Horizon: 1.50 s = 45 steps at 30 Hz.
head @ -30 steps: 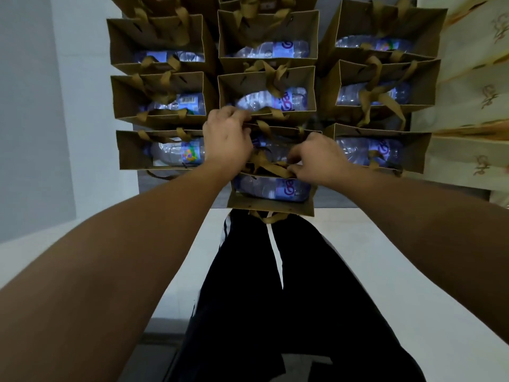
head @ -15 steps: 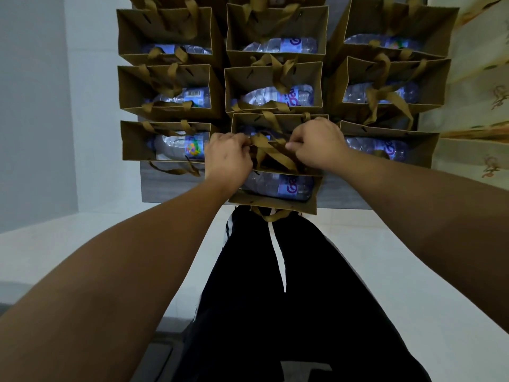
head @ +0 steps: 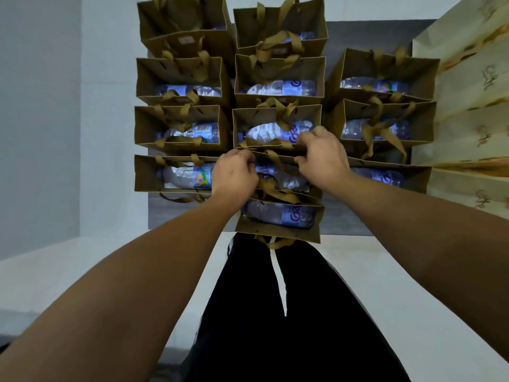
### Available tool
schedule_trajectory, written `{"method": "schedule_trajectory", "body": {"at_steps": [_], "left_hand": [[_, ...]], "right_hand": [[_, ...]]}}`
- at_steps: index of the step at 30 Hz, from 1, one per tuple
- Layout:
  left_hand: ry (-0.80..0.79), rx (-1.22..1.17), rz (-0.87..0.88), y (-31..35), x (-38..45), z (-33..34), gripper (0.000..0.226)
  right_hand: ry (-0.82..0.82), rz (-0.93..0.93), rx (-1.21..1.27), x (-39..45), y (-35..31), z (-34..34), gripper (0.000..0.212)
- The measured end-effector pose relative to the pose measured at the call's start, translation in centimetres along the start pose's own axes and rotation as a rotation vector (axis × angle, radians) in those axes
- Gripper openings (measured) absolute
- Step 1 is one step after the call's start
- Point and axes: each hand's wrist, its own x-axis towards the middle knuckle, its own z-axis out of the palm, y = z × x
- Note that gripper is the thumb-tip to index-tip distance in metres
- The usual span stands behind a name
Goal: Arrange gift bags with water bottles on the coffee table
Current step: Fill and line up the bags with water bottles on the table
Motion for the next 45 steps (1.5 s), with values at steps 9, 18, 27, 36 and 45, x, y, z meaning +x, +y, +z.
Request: {"method": "schedule_trajectory", "body": {"at_steps": [9, 18, 27, 36, 45], "left_hand": [[-0.019, -0.019, 0.011, -0.8, 0.7, -0.3, 0.026], [-0.047, -0.014, 0.048, -1.6, 1.5, -0.5, 0.029], [-0.062, -0.025, 0.025, -1.3, 1.7, -0.3, 0.028], [-0.059, -0.008, 0.039, -1.2, 1.4, -0.3, 0.025], [-0.053, -0.046, -0.221, 0.4, 1.2, 0.6, 0.035]], "right_hand": [[-0.213, -0.148, -0.192, -0.6, -1.6, 2.1, 0.069], [0.16, 0.004, 0.286, -1.6, -0.8, 3.4, 0.03], [-0.06, -0.107, 0.183, -3.9, -0.3, 3.9, 0.033], [-0.314, 0.37, 0.561, -2.0, -1.3, 5.6, 0.051], [0.155, 0.029, 0.05, -4.4, -0.1, 4.5, 0.026]]}}
